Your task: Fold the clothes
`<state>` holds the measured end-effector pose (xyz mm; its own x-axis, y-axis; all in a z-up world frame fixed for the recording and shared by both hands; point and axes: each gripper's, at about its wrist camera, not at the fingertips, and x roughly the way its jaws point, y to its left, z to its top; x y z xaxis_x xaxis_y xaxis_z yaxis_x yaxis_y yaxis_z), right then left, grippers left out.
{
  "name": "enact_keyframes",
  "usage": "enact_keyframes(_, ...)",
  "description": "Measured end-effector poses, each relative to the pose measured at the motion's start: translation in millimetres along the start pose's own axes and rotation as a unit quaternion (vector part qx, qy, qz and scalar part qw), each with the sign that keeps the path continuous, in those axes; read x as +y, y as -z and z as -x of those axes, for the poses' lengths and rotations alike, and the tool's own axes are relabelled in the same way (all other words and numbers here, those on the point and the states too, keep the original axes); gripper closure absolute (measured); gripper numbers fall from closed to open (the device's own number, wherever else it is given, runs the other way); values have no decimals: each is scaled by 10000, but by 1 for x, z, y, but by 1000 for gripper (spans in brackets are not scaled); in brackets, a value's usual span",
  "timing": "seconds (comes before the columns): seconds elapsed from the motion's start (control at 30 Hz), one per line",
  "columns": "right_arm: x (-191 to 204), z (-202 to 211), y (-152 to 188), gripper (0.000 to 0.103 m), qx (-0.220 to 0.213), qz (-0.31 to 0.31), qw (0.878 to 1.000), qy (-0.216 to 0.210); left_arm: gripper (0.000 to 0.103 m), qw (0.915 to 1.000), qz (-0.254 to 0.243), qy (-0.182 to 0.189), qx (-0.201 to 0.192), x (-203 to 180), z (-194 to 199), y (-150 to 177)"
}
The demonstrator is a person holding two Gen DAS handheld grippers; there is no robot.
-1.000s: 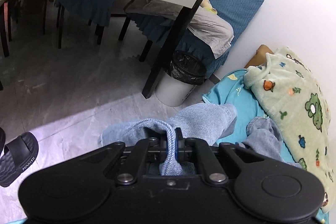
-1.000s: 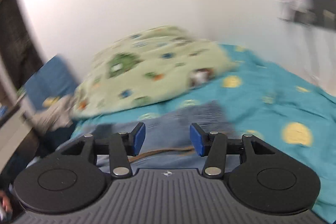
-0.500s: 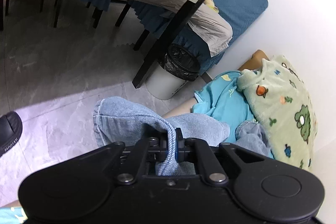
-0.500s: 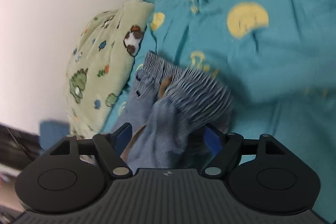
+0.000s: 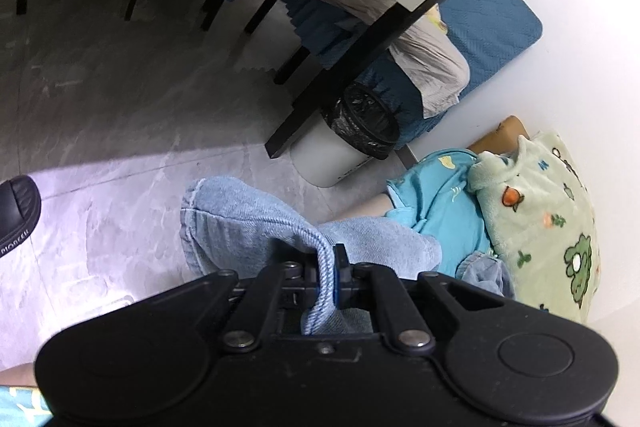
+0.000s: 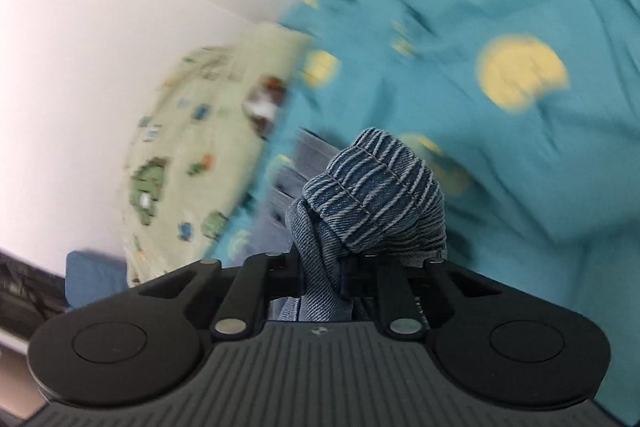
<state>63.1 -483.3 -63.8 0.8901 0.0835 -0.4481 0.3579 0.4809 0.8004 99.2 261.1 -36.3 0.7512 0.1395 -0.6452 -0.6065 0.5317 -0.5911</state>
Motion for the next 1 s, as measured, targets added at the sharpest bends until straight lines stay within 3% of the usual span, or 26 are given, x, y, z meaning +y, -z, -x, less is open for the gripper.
enact_keyframes(0.13,61,4,-25,90,-303,1017,9937,-354,98,9998,100,127,149,2,1,3)
enact_keyframes(0.27,108,5,-60,91,-453,1493,9862,-551,97,9990,116,281,314,-3,4,14)
enact_keyframes(0.4,127,12,-89,91,-746,1716,9805,-607,82,9977,-98,452,499,-14,7,27)
enact_keyframes(0.5,111,26,-104,91,-1211,1744,9751,-639,74,9960,-106,570,686,-16,7,34)
enact_keyframes(0.6,69,28,-108,91,-1442,1592,9762,-302,70,9927,151,723,953,-10,4,37)
enact_keyframes(0.77,-21,20,-87,90,-1045,1250,9845,648,67,9881,567,711,1244,1,0,36)
enact_keyframes(0.87,-63,18,-70,89,-934,804,9881,925,67,9848,899,658,1335,10,-4,35)
enact_keyframes(1.0,-91,18,-59,86,-890,-48,9896,1128,67,9802,1353,536,1346,25,-10,31)
